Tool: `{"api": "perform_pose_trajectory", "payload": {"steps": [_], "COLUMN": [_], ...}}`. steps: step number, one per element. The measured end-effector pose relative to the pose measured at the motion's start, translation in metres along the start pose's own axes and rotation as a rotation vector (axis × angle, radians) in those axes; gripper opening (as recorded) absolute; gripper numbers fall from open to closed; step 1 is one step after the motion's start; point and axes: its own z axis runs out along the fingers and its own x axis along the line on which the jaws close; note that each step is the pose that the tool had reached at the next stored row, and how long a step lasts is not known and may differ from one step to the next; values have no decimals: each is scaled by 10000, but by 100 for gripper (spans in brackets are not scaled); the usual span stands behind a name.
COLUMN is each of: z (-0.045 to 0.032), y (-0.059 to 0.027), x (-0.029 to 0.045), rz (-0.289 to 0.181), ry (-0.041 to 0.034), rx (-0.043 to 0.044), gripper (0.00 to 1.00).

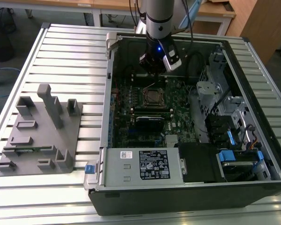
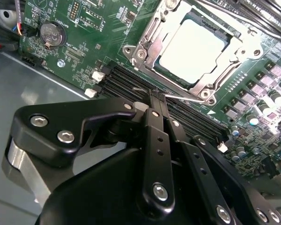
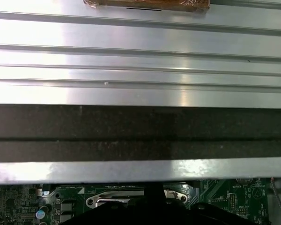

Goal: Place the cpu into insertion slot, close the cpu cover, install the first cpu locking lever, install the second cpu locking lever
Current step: 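Install the first cpu locking lever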

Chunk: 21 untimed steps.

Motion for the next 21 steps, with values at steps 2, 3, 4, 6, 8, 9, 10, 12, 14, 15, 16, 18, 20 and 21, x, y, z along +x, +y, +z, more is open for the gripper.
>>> {"api": "perform_pose_trajectory", "payload": {"steps": [2, 3, 4, 6, 8, 9, 10, 12, 14, 15, 16, 18, 20, 21], "z": [5, 9, 14, 24, 39, 48, 58, 74, 78, 79, 80, 82, 83, 84], "y": [0, 0, 0, -1, -4, -5, -7, -9, -11, -10, -10, -10, -16, -22], "x": [24, 34, 44, 66, 88, 100, 112, 127, 130, 130, 130, 130, 130, 130], "rz": [-4, -6, -9, -15, -20, -22, -24, -25, -23, -19, -14, -12, -15, -15], "ry": [-36, -55, -78, -128, -162, -176, -190, -203, -206, -210, -211, -212, -210, -209], "rx": [-1, -2, -3, -5, -5, -6, -7, -7, -29, -71, -95, -102, -103, -102], "gripper": [11, 11, 11, 11, 11, 11, 11, 11, 11, 11, 11, 11, 11, 11]}}
